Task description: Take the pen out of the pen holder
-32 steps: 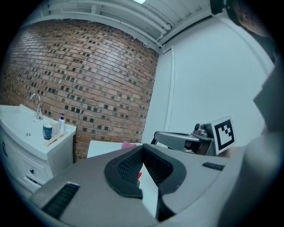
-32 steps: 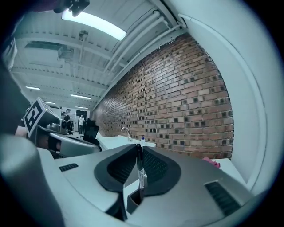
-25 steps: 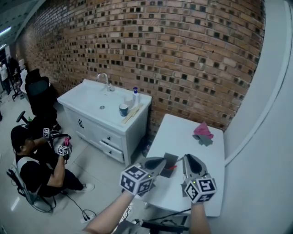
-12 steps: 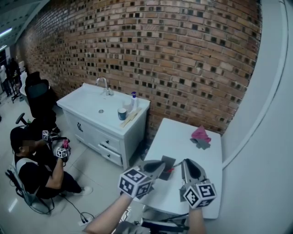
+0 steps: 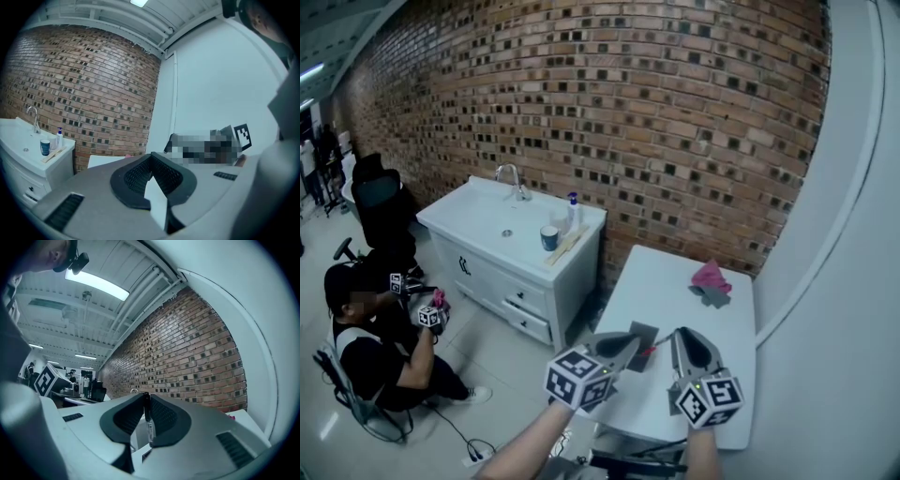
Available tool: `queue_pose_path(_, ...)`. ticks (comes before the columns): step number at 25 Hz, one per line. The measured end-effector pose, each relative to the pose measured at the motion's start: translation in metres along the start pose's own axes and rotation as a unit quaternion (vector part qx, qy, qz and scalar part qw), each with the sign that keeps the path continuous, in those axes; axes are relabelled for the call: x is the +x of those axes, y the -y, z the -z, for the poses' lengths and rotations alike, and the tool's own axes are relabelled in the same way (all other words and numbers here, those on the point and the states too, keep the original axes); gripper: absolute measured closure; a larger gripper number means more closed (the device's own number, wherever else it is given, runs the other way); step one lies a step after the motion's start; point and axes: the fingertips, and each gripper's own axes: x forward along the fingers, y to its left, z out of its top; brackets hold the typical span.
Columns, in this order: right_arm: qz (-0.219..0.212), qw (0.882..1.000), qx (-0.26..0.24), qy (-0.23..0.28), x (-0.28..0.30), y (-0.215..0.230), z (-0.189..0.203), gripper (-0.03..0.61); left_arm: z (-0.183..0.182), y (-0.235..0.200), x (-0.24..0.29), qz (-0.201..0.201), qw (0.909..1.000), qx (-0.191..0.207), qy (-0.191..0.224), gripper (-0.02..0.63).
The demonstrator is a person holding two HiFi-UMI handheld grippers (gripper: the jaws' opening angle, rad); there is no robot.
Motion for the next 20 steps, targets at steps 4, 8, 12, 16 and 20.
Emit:
queue_pose_path(4,0.000,1.000,-0.001,-0.002,-0.0012,0.0006,-0.0026,0.526,-0.0015,0.0023,0.0010,0.002,1.0000,0.000,0.003,0.612)
queue_pose_path(8,-0.008,1.000,-0.005,0.005,-0.0024,0.0021,-0.0021,0.526,-0.0008,0.0045,0.0018,0.001,1.0000,-0.003,0.005,0.612)
queue_pose_path(12,-0.008,1.000,-0.004,0.003,-0.0049,0.0023,-0.0037,0.526,-0.0021,0.0070,0.0023,0.003,1.0000,-0.003,0.004,0.612)
queue_pose_path(16,-0.007,1.000,-0.003,0.002,-0.0055,0.0030,-0.0037,0.526,-0.0041,0.0076,0.0031,0.003,1.0000,-0.002,0.007,0.612)
queue_pose_path(20,-0.005,1.000,-0.002,0.000,-0.0074,0.0038,-0.0007,0.526,-0.0002,0.0097,0.0056,0.005,0.9999,-0.002,0.011,0.612)
